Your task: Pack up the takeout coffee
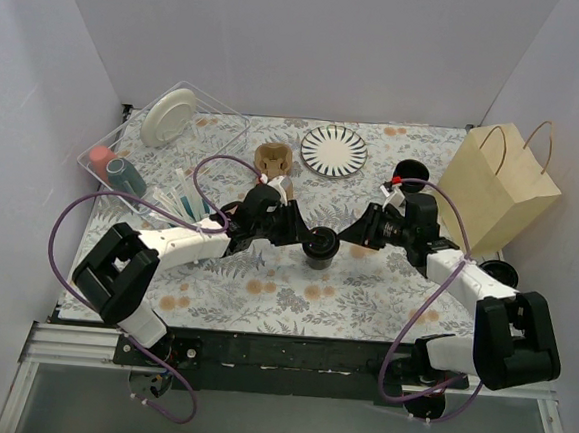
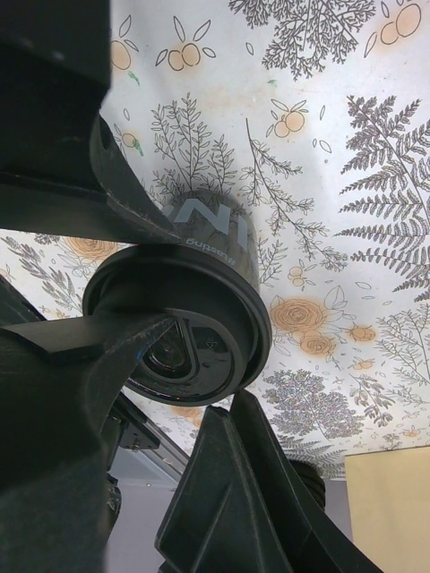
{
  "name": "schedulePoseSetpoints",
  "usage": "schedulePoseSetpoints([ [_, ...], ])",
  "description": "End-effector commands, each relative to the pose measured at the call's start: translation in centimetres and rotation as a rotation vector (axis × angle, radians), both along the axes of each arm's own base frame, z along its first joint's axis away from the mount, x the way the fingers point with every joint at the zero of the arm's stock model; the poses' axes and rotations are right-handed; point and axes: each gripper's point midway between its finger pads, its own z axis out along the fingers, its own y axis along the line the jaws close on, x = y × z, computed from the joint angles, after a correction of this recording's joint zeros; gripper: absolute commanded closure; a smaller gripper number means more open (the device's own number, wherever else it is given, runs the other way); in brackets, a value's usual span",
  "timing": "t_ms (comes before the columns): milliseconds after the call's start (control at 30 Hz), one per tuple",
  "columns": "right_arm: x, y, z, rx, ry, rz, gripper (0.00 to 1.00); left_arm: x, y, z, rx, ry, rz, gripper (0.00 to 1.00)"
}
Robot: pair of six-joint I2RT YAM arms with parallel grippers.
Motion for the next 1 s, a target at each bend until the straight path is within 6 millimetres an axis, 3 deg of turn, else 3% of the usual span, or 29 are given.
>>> schedulePoseSetpoints([
  [0, 0.7, 0.5, 1.3, 0.024, -0.051, 0.041, 0.65, -3.0, 4.7, -7.9, 0.296, 0.15, 0.013, 0.71],
  [400, -1.6, -0.1, -3.2, -0.012, 0.054, 0.048, 0.72, -4.0, 4.7, -9.3, 0.317, 0.181, 0.024, 0.71],
  [767, -6.2, -2.5, -11.3, -0.11, 0.25, -0.045, 0.77, -6.3, 6.4, -12.2, 0.369, 0.253, 0.055, 0.72],
  [967, -7.6, -3.3, -13.4, -0.142, 0.278, -0.062, 0.76, -6.9, 7.1, -12.8, 0.386, 0.274, 0.066, 0.72],
])
